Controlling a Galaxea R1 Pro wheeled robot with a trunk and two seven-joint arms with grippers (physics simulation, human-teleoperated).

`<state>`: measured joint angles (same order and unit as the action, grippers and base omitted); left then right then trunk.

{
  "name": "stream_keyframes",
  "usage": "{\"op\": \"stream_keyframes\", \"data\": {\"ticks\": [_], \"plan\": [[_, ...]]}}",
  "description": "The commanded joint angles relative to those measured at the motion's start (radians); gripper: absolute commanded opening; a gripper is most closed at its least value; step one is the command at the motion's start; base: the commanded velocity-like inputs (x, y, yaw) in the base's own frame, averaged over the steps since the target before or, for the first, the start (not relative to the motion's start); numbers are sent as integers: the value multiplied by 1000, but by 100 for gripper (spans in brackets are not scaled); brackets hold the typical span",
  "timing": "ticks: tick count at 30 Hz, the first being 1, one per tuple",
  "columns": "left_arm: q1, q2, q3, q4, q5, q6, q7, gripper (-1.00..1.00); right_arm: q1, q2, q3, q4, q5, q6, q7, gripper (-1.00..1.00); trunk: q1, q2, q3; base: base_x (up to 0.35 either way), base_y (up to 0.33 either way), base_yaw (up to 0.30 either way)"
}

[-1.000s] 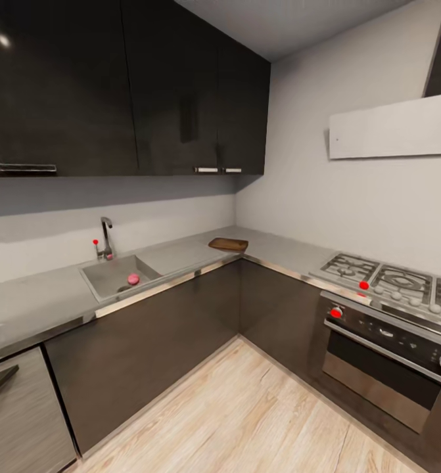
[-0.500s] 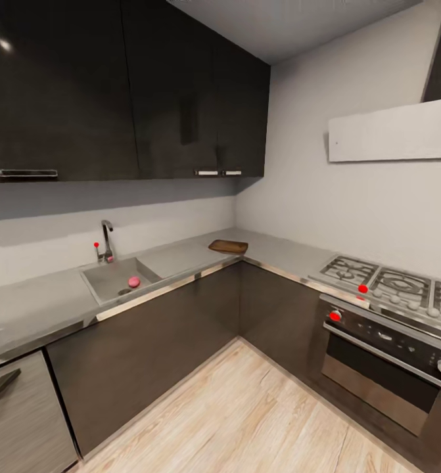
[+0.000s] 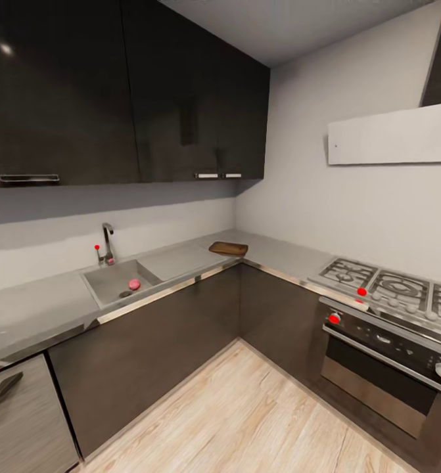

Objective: In the kitchen, take the Vidalia onion out of the sink, dice it on the chopping board with the paring knife, put the diced onion into the bowl on the countertop, then place both the paring knife and the chopping board into the sink.

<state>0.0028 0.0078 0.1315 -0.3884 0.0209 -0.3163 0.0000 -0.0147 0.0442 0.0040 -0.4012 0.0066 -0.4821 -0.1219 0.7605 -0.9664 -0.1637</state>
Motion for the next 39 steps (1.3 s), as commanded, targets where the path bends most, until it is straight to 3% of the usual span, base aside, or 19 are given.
{"op": "stream_keyframes", "data": {"ticks": [1,39], "plan": [[0,0,1,-1,2,-1,0,100,-1,0,1,1,1,-3,-4,100,-4,6,2,0,0,0],[0,0,1,-1,4,-1,1,100,-1,0,1,1,1,-3,-5,100,-149,272,121,0,0,0]]}}
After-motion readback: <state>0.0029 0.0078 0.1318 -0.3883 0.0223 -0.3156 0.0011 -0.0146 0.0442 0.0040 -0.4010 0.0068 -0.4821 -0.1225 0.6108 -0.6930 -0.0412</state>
